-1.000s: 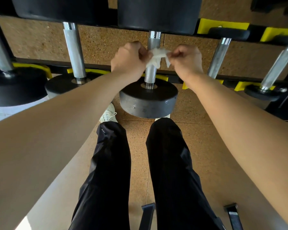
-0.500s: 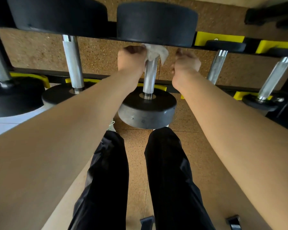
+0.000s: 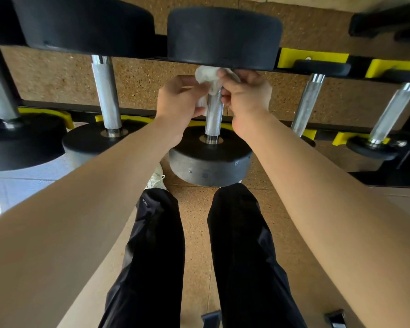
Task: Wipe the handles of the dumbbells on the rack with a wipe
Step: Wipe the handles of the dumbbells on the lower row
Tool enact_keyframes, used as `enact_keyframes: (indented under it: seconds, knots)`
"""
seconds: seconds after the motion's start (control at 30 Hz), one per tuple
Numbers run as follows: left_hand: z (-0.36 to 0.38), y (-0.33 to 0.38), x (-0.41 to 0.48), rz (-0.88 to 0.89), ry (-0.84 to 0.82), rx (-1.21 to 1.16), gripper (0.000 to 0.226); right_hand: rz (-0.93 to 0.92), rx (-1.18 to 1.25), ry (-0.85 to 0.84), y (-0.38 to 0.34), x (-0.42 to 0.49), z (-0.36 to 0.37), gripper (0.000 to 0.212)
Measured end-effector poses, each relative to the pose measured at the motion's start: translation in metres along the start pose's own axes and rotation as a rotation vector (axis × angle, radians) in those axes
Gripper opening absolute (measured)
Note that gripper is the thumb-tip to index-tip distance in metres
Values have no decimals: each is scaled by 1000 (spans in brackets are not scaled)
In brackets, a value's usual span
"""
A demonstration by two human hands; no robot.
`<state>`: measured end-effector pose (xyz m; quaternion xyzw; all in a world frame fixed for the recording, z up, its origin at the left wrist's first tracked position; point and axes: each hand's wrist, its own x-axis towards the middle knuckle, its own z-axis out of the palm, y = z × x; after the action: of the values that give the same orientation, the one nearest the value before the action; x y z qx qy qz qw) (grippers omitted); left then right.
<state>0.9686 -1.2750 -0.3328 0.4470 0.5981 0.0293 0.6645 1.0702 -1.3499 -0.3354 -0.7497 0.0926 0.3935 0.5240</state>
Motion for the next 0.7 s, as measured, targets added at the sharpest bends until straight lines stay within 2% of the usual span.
enact_keyframes:
  seconds: [0.1, 0.2, 0.27, 0.4, 0.47, 0.53, 0.6, 0.7]
  knots:
    - [6, 4, 4, 30, 16, 57, 6, 57, 76, 19, -1, 3, -5, 7]
    - [17, 13, 7, 108, 48, 71, 14, 168, 216, 156, 0, 10, -17, 14]
    - [20, 16, 10, 161, 56, 131, 18, 195, 236, 178, 1, 13, -20, 14]
    - [4, 10, 27, 63, 248, 190, 17, 100, 45, -21, -1, 5, -7, 9]
    - [-5, 12, 32, 12, 278, 159, 20, 20, -11, -78, -1, 4, -2, 10]
    - [-1, 16, 28, 6, 222, 127, 22, 4, -21, -36, 0, 7, -3, 8]
    - [9, 19, 18, 44, 113, 124, 20, 82, 46, 84, 1, 11, -10, 2]
    - [17, 17, 11, 147, -7, 179, 20, 156, 93, 200, 4, 22, -24, 14]
